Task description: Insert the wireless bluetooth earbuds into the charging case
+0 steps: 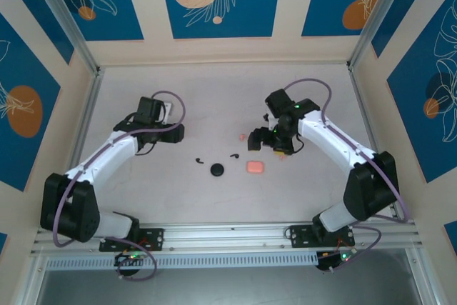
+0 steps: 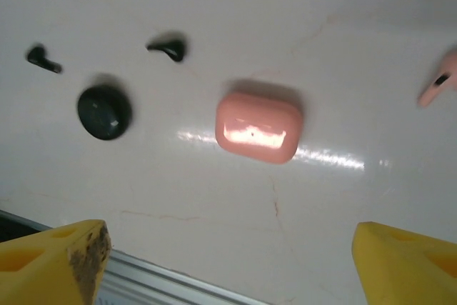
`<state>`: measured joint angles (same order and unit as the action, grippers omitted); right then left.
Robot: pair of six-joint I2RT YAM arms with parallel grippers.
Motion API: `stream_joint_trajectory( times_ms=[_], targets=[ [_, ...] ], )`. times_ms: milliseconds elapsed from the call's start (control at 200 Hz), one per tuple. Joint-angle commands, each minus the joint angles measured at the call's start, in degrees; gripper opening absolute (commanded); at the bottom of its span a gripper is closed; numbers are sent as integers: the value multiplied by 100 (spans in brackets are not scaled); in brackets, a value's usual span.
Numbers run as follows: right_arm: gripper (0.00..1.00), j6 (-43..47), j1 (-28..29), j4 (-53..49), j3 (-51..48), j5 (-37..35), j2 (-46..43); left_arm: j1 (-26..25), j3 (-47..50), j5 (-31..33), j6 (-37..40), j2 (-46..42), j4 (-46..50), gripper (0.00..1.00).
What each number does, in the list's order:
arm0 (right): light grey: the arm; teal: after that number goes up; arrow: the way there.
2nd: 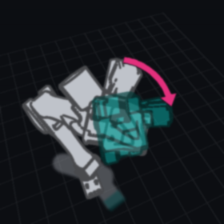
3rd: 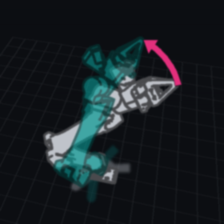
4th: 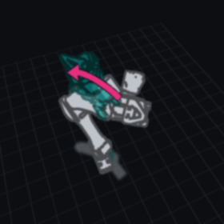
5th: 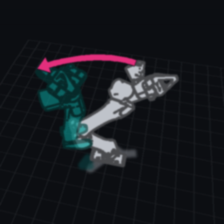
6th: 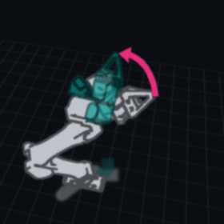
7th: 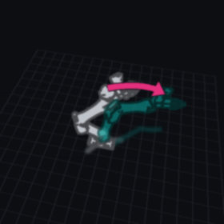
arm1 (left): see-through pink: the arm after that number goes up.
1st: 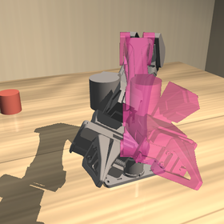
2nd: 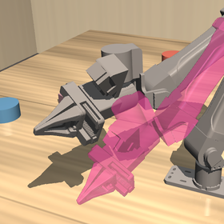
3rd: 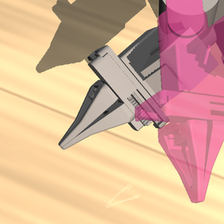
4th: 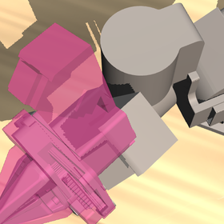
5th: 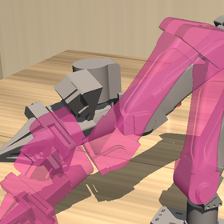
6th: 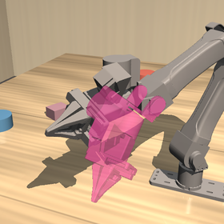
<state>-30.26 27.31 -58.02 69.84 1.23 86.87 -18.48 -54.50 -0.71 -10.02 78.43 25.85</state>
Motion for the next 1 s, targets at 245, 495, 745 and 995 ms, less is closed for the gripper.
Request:
stream_joint_trajectory(
  times_ms=[245,495,745,995],
  targets=[
    [83,-573,203,167,-61,177,1224,-536,-166,-493,-254,382,792,75],
    [84,-481,344,-4,304,-246,1995,-578,-244,-368,-285,441,768,75],
    [84,-472,527,42,518,-317,2448,-578,-290,-316,-224,509,825,75],
    [68,-507,679,-60,598,-610,2639,-578,-272,-316,-207,559,830,75]
  ],
)
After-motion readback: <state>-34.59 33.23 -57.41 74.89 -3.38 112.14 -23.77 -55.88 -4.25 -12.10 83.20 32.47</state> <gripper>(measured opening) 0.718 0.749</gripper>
